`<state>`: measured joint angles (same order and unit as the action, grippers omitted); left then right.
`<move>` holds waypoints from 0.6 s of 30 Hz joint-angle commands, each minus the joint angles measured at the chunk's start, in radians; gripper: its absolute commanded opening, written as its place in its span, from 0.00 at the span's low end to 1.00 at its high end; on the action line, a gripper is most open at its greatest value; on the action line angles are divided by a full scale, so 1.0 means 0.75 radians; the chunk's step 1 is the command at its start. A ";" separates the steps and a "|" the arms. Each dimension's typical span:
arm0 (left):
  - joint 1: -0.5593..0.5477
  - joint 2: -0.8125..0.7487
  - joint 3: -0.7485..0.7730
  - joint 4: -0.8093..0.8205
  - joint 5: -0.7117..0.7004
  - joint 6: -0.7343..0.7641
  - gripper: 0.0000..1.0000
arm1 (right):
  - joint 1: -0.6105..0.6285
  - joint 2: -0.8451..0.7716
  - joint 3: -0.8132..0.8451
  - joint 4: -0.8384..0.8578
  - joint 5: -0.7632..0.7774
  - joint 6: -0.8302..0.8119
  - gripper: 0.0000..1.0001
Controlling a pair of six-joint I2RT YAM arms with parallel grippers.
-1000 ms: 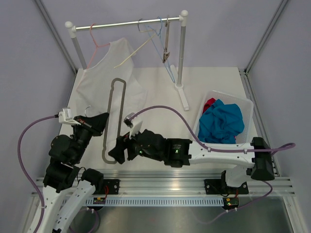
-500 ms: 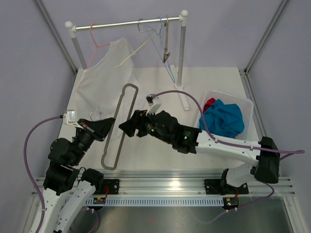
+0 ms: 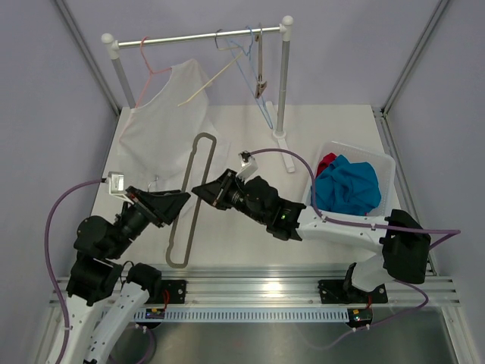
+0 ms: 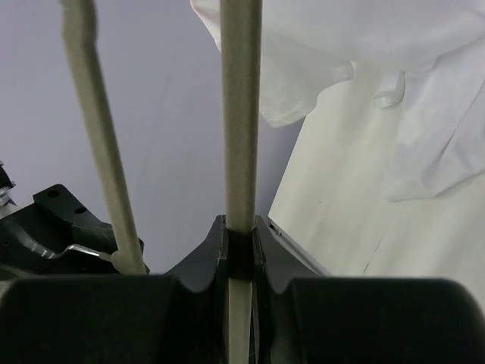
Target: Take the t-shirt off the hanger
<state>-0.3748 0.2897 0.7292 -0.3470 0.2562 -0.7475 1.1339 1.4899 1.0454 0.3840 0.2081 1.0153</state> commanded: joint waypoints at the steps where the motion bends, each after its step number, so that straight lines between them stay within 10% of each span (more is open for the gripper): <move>1: -0.012 0.002 0.087 0.005 0.257 -0.014 0.56 | -0.033 -0.060 -0.058 0.214 0.052 0.168 0.00; 4: -0.012 -0.028 0.126 -0.089 0.296 0.025 0.77 | -0.080 -0.058 -0.073 0.245 0.023 0.243 0.00; 11: -0.012 -0.096 0.147 -0.276 0.303 0.093 0.82 | -0.146 -0.003 -0.075 0.365 -0.081 0.379 0.00; 18: -0.012 -0.114 0.110 -0.317 0.307 0.125 0.57 | -0.150 -0.017 -0.079 0.370 -0.085 0.375 0.00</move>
<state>-0.3794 0.2165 0.8078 -0.5720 0.4397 -0.6800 1.0264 1.4879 0.9810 0.5827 0.1375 1.2686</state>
